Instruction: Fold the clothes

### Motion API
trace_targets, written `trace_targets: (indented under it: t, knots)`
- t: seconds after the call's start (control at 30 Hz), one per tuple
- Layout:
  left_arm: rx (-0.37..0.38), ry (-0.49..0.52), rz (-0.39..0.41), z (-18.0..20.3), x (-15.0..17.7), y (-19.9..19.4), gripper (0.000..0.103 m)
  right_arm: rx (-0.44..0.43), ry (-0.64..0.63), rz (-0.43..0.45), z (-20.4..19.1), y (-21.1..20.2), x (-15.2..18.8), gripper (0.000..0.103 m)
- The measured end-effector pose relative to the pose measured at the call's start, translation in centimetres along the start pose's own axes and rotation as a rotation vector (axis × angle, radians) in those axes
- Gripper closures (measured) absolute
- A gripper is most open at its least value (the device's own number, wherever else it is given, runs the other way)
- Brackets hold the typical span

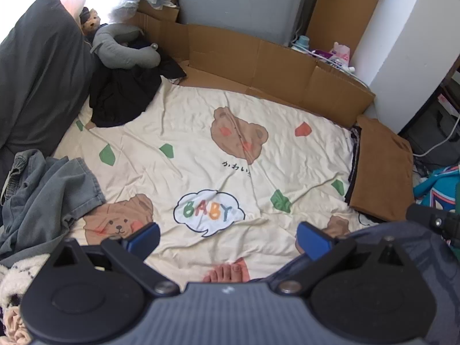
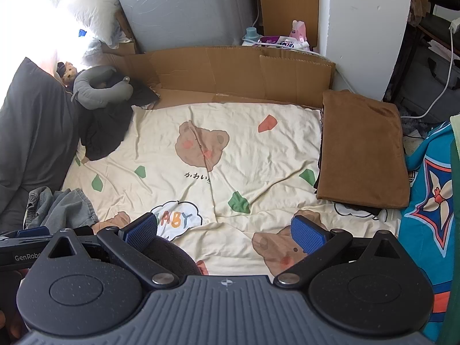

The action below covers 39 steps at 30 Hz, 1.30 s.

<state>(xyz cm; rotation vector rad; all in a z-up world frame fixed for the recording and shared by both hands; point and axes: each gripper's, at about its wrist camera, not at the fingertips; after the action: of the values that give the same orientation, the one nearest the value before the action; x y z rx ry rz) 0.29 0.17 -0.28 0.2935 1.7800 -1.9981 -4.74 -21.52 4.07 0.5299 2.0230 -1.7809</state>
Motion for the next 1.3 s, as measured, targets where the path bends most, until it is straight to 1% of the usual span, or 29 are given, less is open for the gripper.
trace_targets:
  t: [1.3]
  knots:
    - [-0.015,0.000,0.013,0.38,0.10,-0.10,0.000,-0.008,0.006,0.002,0.19,-0.11,0.01,0.001]
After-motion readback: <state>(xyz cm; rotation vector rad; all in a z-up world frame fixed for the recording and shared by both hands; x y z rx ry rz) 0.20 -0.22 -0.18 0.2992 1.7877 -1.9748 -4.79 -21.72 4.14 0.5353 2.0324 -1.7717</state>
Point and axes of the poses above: each gripper's, at about its wrist camera, not at the fingertips, and y roughly the way its jaws point, z to its right, x to its underside, and after that the axes turned 8 degrees about -y, right-handed
